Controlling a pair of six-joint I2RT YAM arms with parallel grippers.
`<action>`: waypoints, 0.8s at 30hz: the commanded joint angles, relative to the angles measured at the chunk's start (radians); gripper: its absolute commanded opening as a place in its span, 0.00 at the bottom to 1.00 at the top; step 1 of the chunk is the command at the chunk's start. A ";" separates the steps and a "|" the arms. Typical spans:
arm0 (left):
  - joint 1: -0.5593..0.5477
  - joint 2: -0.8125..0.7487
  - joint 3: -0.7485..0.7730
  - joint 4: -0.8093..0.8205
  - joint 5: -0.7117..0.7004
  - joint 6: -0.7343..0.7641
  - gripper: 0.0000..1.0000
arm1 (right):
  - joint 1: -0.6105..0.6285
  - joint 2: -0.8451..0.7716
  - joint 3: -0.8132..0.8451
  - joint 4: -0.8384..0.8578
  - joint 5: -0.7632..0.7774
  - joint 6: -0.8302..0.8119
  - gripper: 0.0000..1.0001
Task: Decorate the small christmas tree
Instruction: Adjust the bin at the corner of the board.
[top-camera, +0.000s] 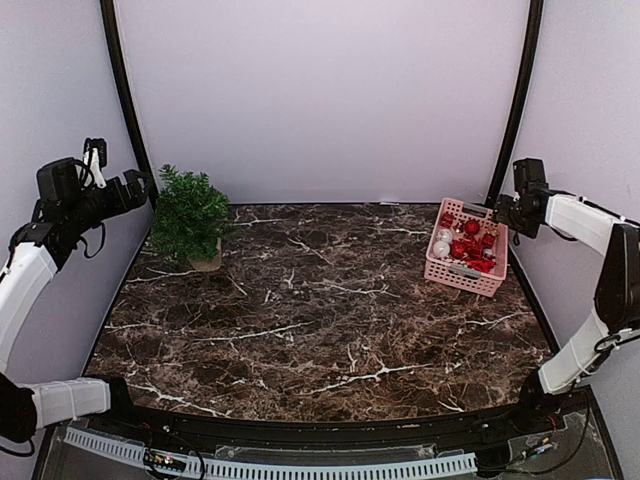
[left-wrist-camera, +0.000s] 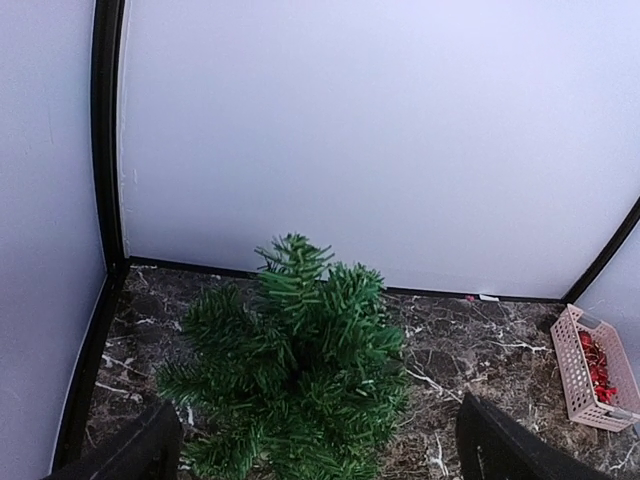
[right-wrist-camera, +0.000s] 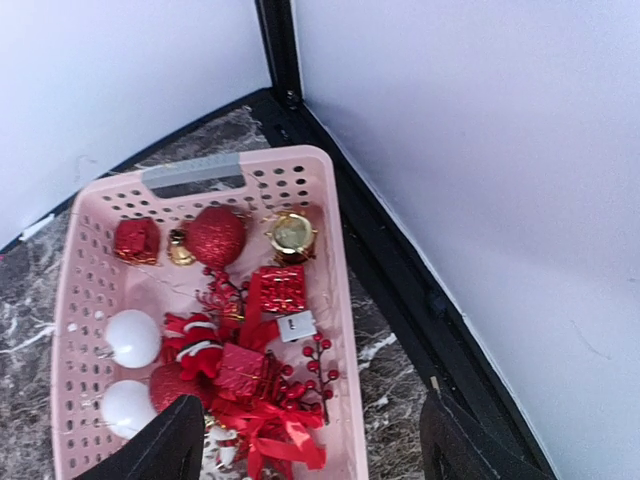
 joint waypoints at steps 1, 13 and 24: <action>-0.002 0.104 0.086 0.035 0.020 -0.037 0.97 | 0.041 -0.081 -0.016 0.024 -0.140 -0.023 0.76; -0.003 0.391 0.288 0.093 0.042 -0.083 0.61 | 0.116 -0.177 -0.065 0.076 -0.306 0.012 0.76; -0.003 0.537 0.333 0.121 0.113 -0.104 0.48 | 0.125 -0.195 -0.082 0.075 -0.301 0.012 0.77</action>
